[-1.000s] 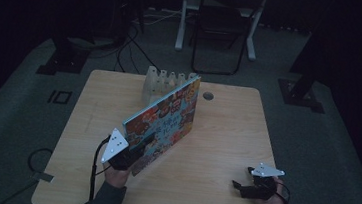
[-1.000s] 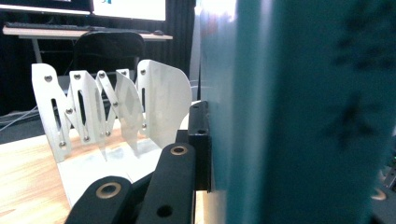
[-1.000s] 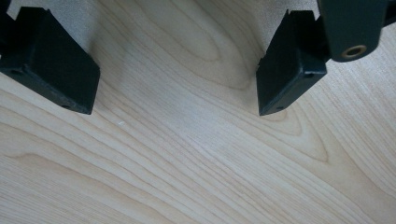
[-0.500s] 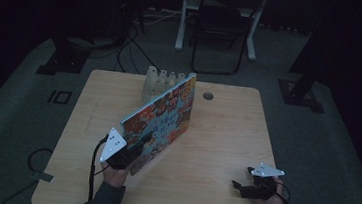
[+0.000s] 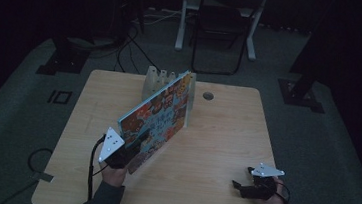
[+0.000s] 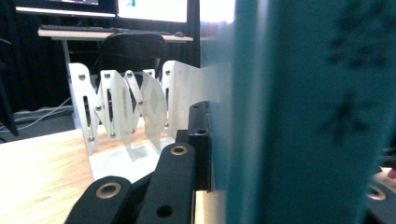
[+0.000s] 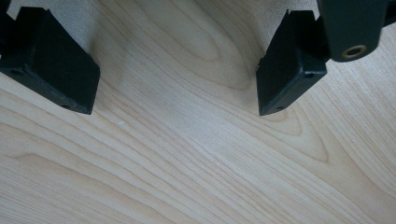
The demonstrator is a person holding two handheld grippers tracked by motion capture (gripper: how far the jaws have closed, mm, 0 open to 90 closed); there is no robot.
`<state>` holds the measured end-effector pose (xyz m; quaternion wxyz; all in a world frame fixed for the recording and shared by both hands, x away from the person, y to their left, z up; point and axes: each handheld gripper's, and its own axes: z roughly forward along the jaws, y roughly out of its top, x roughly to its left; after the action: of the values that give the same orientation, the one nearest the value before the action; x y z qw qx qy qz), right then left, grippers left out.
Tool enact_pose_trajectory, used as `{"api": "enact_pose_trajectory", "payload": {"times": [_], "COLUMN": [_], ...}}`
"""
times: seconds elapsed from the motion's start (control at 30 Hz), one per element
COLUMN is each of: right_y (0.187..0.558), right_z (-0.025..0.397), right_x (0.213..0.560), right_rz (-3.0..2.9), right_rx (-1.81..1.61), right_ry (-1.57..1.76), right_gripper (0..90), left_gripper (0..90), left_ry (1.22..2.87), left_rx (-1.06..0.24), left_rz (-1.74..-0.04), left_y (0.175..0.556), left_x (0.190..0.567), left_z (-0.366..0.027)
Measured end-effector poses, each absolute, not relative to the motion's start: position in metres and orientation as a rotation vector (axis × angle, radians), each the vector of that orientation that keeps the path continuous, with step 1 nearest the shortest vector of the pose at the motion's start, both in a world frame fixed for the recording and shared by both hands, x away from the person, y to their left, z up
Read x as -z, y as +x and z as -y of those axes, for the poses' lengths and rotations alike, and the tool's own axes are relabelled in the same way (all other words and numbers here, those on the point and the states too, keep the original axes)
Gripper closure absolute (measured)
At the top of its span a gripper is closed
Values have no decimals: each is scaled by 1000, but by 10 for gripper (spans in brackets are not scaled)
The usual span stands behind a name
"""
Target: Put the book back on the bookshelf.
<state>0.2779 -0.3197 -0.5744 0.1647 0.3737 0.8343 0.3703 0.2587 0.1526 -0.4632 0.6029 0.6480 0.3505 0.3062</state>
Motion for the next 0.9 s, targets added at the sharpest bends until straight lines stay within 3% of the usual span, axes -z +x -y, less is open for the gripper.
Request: {"api": "enact_pose_trajectory", "payload": {"times": [0.9], "right_y": [278], "right_z": [320], "right_x": [574], "right_rz": [-2378], "right_rx": [-1055], "right_ry": [1064], "right_gripper": [131], "left_gripper": [810], "left_ry": [1498], "left_rx": [-766], "left_rz": [-870], "left_y": [260], "left_x": [464], "left_z": [-156]}}
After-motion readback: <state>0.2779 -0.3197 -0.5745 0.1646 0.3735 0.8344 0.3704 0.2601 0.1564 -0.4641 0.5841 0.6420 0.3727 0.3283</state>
